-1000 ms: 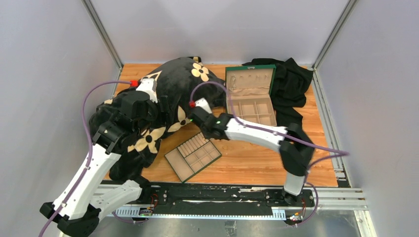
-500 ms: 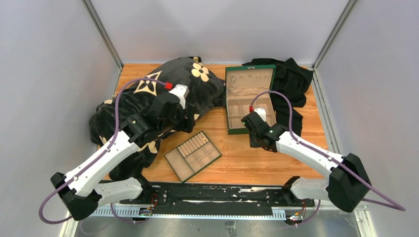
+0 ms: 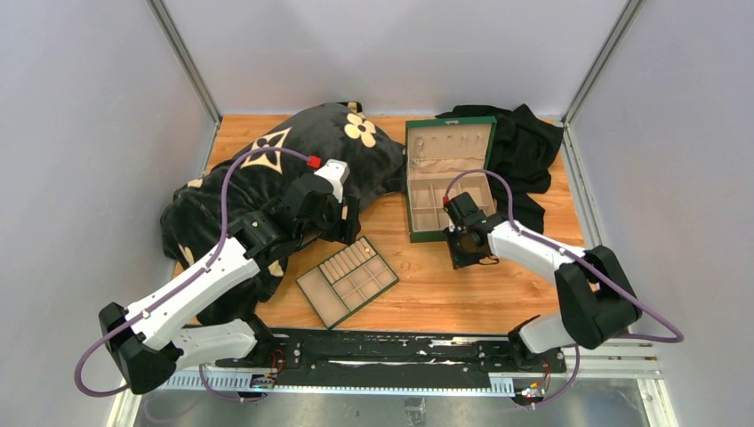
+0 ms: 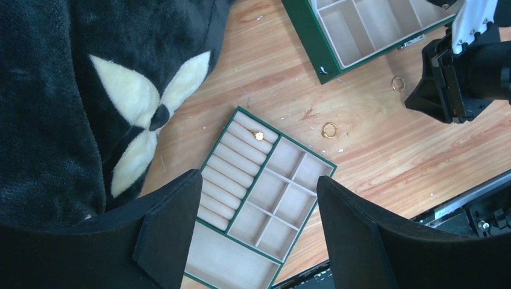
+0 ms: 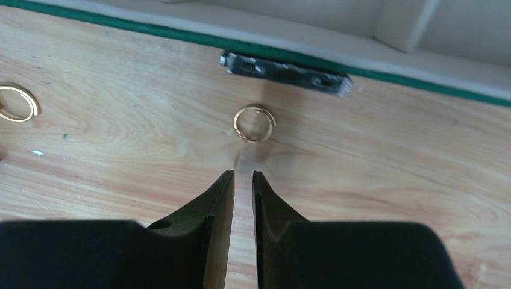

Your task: Organize the mixed jewelry

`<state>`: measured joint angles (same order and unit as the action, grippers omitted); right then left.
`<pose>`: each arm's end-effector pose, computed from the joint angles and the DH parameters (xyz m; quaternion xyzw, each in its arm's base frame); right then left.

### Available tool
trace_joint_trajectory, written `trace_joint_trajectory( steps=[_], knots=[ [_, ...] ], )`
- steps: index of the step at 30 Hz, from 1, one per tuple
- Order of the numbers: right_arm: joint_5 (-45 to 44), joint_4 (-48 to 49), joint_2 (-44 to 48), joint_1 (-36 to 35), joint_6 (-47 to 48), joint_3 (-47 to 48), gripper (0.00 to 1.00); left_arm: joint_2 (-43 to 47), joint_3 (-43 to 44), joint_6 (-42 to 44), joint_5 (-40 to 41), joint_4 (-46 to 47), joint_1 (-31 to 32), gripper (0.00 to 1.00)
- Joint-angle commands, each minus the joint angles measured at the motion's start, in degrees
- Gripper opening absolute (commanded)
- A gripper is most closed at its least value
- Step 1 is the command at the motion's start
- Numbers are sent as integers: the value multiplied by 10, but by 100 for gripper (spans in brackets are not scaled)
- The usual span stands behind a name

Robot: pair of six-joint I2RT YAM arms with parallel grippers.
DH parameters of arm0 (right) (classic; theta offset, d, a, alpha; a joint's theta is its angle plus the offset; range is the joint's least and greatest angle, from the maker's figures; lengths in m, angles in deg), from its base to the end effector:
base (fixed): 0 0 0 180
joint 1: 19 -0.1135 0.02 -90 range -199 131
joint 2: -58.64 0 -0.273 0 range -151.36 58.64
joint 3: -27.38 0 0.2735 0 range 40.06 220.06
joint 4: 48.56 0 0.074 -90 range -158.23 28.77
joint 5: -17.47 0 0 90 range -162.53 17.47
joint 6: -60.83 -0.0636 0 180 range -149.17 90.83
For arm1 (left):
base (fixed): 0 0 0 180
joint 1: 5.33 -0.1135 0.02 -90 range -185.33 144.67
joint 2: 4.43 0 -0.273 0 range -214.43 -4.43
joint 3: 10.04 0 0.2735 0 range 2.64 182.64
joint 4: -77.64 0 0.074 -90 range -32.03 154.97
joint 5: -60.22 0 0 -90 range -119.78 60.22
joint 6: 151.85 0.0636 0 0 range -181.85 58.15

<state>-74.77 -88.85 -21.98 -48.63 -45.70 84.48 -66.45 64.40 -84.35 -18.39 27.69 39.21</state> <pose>0.2507 0.1397 0.1503 -0.1067 0.9680 0.0713 0.2159 0.1992 -0.1784 0.3304 0.1276 0.8845 -0.1687 0.4159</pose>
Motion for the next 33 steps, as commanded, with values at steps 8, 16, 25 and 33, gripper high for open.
trace_joint_trajectory(
  steps=[8,16,25,33],
  knots=[
    [7,36,-35,5,76,41,22,5,-8,-14,0,33,4,76],
    [-16,41,-59,5,86,51,23,-7,-7,-18,-6,38,4,76],
    [9,44,-63,5,65,37,23,-3,-11,-20,-2,38,4,77],
    [13,45,-75,3,57,33,24,-7,-8,-17,-8,38,4,77]
  ],
)
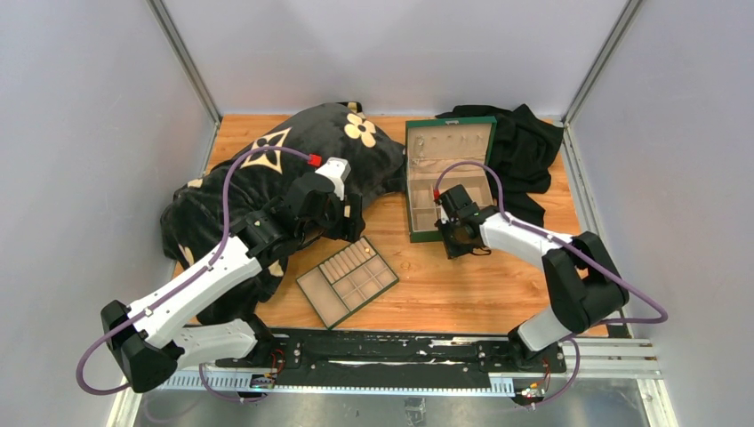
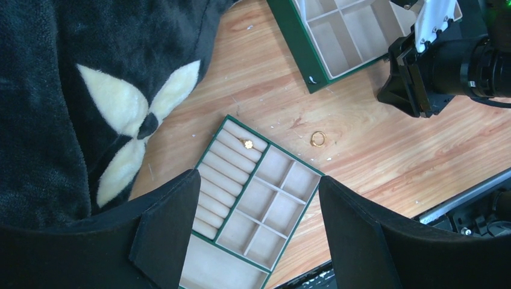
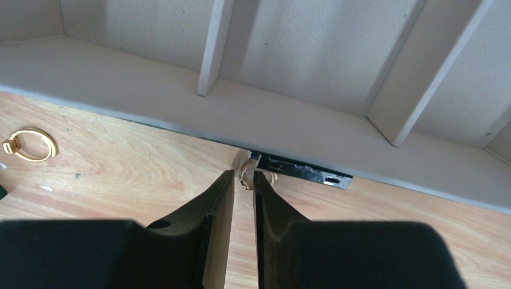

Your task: Organize the mixed jewelry

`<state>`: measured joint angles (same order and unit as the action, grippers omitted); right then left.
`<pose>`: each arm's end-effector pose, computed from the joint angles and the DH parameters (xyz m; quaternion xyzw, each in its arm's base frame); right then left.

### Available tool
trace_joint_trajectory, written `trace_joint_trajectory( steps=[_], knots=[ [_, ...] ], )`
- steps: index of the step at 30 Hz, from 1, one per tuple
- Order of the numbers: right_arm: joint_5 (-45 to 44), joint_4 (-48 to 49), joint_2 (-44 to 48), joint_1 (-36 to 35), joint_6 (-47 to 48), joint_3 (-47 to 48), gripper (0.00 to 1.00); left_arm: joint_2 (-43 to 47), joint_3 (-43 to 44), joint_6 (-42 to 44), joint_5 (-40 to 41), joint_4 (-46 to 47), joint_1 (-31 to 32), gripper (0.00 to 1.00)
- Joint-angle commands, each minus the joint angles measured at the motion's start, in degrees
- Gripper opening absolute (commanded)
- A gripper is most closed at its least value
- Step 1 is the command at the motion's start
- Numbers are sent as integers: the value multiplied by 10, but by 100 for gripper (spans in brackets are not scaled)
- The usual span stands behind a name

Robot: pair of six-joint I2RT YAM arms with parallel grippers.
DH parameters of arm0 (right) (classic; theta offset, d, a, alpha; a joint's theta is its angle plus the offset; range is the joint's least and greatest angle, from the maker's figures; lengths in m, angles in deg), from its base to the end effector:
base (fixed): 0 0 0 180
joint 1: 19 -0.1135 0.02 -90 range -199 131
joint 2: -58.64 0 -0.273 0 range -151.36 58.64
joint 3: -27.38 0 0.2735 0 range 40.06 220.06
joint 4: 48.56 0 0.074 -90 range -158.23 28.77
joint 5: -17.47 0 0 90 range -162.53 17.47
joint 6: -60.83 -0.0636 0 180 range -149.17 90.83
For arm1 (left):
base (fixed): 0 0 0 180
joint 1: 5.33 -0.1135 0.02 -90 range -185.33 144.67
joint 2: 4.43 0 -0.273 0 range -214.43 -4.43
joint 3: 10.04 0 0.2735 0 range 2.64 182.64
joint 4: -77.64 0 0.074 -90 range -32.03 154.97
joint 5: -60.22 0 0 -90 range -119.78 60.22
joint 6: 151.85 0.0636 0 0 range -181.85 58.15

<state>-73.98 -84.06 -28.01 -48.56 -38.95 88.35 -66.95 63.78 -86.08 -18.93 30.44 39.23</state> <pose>0.2764 0.1549 0.1470 -0.1632 0.9546 0.0722 0.2384 0.2028 -0.1829 0.3293 0.1142 0.8803 -0.1863 0.4211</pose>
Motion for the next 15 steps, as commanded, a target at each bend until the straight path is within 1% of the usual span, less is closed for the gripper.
trace_joint_trajectory(
  steps=[1,14,15],
  knots=[
    [5,-2,-16,3,-11,-6,24,-1,-3,1,-2,10,4,77],
    [5,-7,2,-12,-27,-25,24,2,-5,1,-7,10,4,78],
    [22,-8,3,-13,-28,-26,24,2,-5,1,-8,11,4,78]
  ],
)
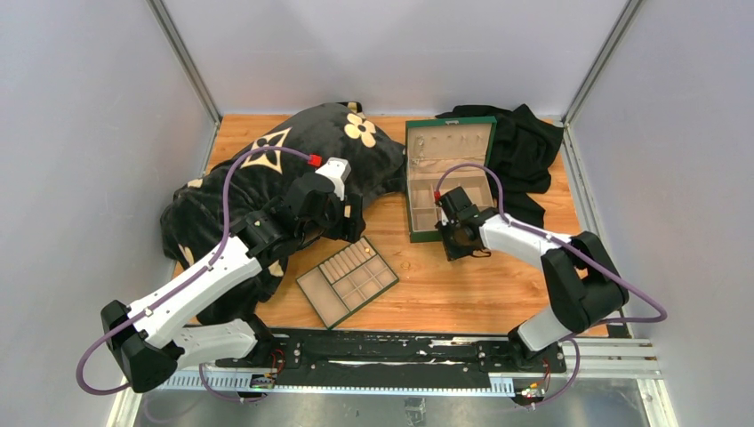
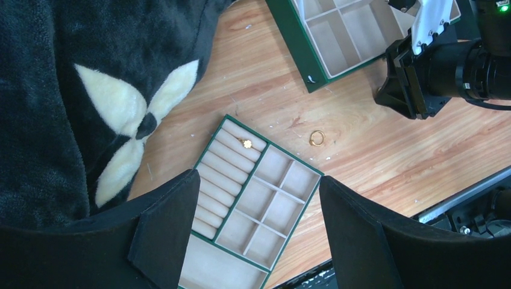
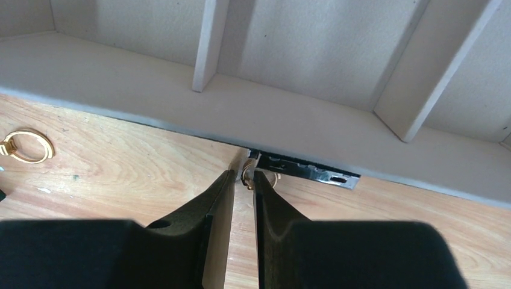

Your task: Organize the mixed jewelry

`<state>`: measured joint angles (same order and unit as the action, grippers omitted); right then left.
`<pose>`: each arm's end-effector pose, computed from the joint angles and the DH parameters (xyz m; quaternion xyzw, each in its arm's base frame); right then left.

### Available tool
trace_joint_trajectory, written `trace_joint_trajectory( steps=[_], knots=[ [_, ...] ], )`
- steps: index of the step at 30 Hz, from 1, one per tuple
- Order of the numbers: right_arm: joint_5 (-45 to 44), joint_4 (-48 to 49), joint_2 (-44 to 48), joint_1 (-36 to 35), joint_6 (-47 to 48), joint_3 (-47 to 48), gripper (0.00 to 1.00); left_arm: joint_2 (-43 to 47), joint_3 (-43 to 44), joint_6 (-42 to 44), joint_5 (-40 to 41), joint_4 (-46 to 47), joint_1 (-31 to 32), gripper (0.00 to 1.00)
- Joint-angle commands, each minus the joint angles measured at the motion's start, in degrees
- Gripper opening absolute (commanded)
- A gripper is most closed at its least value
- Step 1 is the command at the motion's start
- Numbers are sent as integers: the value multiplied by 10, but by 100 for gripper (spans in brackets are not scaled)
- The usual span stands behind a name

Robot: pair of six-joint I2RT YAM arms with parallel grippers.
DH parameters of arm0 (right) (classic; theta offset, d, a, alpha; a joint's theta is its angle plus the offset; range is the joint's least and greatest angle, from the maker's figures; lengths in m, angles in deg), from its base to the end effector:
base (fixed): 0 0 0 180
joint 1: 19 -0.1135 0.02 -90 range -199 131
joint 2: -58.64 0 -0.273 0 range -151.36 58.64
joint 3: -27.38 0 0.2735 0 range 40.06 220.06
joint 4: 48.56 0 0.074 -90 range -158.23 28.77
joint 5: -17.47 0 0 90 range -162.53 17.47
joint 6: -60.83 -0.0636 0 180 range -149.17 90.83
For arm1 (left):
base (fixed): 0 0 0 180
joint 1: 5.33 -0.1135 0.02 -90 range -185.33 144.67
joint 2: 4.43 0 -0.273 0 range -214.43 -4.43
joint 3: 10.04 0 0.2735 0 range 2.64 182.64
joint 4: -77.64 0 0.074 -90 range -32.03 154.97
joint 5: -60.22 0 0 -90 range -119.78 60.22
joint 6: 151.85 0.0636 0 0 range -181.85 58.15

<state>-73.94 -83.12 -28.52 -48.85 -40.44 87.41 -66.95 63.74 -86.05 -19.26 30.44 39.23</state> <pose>0.2741 0.1555 0.1403 -0.1535 0.9573 0.0747 0.2331 0.2025 -0.1831 0.3290 0.1158 0.8804 -0.1881 0.4196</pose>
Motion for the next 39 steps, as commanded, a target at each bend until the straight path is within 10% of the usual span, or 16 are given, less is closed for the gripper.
trace_joint_trajectory(
  steps=[1,26,31,39],
  knots=[
    [23,-17,9,-13,-16,-19,23,1,-4,1,-5,11,4,78],
    [-17,-14,1,-50,-36,-42,17,11,-11,-4,-13,13,4,79],
    [-13,-14,4,-51,-43,-43,3,16,-15,-10,-13,13,4,79],
    [103,-26,81,-51,-32,-12,0,28,-19,-15,-8,16,4,82]
  ],
)
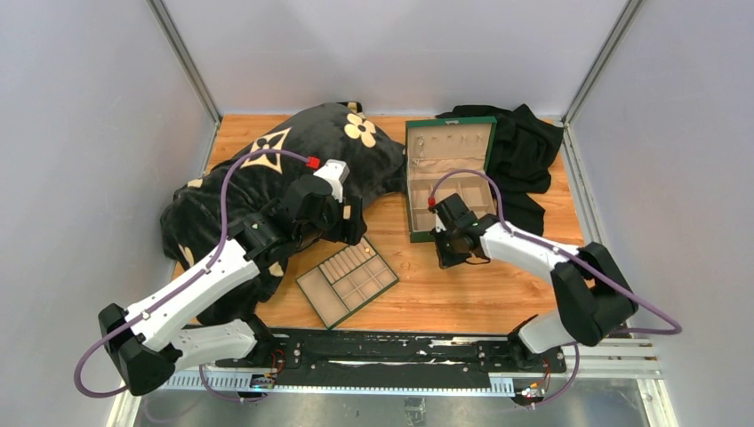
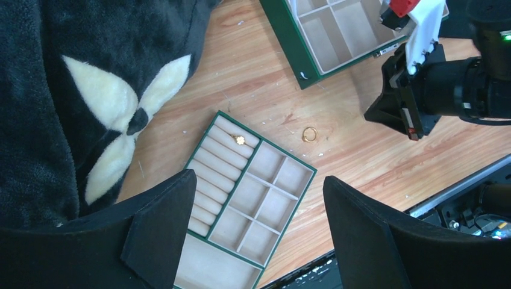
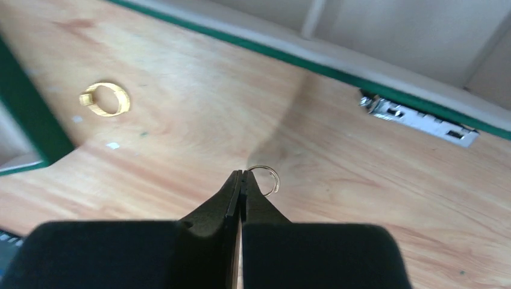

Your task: Organize the mixed jewelry

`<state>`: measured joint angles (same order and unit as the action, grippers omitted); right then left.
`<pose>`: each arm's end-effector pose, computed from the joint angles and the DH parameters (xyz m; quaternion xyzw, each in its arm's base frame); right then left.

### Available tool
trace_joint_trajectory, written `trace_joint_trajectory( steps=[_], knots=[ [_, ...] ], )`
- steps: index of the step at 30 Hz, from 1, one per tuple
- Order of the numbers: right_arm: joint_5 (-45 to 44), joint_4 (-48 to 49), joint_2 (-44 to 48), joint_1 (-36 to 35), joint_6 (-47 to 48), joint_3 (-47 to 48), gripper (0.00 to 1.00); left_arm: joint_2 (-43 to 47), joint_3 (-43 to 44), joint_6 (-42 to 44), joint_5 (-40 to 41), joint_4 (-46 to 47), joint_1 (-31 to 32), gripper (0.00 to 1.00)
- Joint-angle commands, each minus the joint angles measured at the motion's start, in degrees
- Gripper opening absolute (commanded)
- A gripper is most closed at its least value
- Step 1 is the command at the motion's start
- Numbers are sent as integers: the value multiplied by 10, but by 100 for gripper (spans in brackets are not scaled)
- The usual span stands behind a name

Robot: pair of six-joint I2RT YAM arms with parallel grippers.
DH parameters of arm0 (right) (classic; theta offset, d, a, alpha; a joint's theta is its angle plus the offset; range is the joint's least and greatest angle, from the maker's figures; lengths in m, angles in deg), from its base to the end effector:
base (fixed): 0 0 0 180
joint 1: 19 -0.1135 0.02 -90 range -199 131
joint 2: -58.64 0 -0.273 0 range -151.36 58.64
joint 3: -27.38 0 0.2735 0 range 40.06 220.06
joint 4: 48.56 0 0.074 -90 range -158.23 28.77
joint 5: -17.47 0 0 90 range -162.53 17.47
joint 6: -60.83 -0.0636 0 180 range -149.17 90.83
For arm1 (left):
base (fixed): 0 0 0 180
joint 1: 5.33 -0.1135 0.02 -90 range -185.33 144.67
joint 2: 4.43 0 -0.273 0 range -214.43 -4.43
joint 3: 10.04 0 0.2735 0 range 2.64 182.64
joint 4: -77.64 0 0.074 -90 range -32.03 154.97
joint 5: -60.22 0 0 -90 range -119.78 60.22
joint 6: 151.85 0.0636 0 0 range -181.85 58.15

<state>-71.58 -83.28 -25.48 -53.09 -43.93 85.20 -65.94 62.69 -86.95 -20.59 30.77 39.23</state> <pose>0.2511 0.1712 0.1435 -0.1646 0.9541 0.1108 0.2245 0.1989 -0.1816 0.3269 0.1138 0.8802 -0.2015 0.4144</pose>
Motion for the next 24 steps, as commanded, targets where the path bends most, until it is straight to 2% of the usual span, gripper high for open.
trace_joint_trajectory(
  steps=[1,3,5,9,11,15,18,21,24],
  knots=[
    [100,-26,66,-8,4,15,0,23,-11,-5,10,15,4,84],
    [153,-26,94,-7,8,25,0,37,-22,-20,34,23,4,95],
    [218,-21,115,-6,8,38,0,56,-39,-15,22,53,4,100],
    [378,2,124,6,-11,61,0,84,-80,25,-63,138,4,99],
    [457,49,132,21,-47,65,0,103,-118,55,-145,204,4,97],
    [584,159,150,48,-128,65,0,136,-176,124,-227,298,4,96],
    [648,241,153,61,-197,63,0,145,-198,159,-300,338,3,96],
    [692,314,154,64,-251,61,0,130,-187,178,-416,339,3,93],
    [724,362,156,65,-293,60,0,116,-180,194,-484,336,2,90]
  ],
)
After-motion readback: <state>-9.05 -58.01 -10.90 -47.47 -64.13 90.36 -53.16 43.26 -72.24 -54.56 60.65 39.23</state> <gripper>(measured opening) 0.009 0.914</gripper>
